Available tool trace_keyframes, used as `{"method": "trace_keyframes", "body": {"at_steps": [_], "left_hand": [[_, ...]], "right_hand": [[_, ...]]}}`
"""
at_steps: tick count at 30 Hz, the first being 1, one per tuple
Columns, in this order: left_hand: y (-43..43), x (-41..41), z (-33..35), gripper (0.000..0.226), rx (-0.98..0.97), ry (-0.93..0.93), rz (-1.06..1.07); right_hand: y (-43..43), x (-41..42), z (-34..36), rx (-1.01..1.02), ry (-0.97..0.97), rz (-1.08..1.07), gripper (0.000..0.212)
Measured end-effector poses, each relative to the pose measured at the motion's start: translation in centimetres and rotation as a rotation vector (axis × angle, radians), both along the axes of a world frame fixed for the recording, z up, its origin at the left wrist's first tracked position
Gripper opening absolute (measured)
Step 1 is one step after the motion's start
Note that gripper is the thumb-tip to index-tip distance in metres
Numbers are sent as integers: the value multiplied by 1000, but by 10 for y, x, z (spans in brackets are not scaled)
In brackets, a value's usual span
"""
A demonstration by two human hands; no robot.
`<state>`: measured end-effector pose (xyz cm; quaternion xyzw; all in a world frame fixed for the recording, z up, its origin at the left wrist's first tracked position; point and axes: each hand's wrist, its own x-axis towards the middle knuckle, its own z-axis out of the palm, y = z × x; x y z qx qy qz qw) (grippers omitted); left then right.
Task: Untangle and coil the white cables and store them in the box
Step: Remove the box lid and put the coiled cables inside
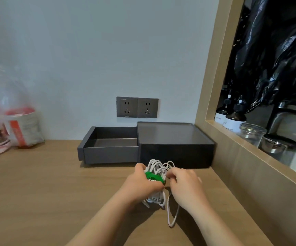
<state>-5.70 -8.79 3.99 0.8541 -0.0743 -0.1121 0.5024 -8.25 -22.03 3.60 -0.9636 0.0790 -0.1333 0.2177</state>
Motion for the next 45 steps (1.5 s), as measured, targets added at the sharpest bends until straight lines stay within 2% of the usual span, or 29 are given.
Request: {"method": "trace_keyframes", "body": {"at_steps": [6, 11, 17, 21, 26, 30, 35, 39, 42, 45], "left_hand": [[17, -1, 5, 45, -166, 13, 183], [45, 8, 35, 27, -274, -75, 224], [66, 48, 64, 21, -371, -191, 332], [71, 83, 68, 22, -356, -211, 371], [65, 129, 58, 26, -223, -112, 349], [53, 159, 43, 31, -225, -21, 317], [39, 180, 37, 8, -279, 90, 307], [30, 184, 32, 14, -180, 89, 237], [29, 188, 31, 28, -138, 102, 221], [29, 191, 28, 35, -167, 143, 207]], "right_hand": [[7, 0, 17, -3, -97, 99, 25], [23, 17, 37, 44, -177, 158, 25], [48, 53, 59, 30, -233, 215, 26], [54, 81, 69, -23, -217, 219, 28], [51, 113, 70, -51, -144, 178, 28], [45, 131, 64, -26, -76, 145, 31], [43, 135, 54, -8, -94, 101, 39], [43, 137, 52, -1, -121, 93, 40], [43, 139, 51, 16, -118, 86, 41], [42, 140, 49, 49, -115, 71, 42]]}}
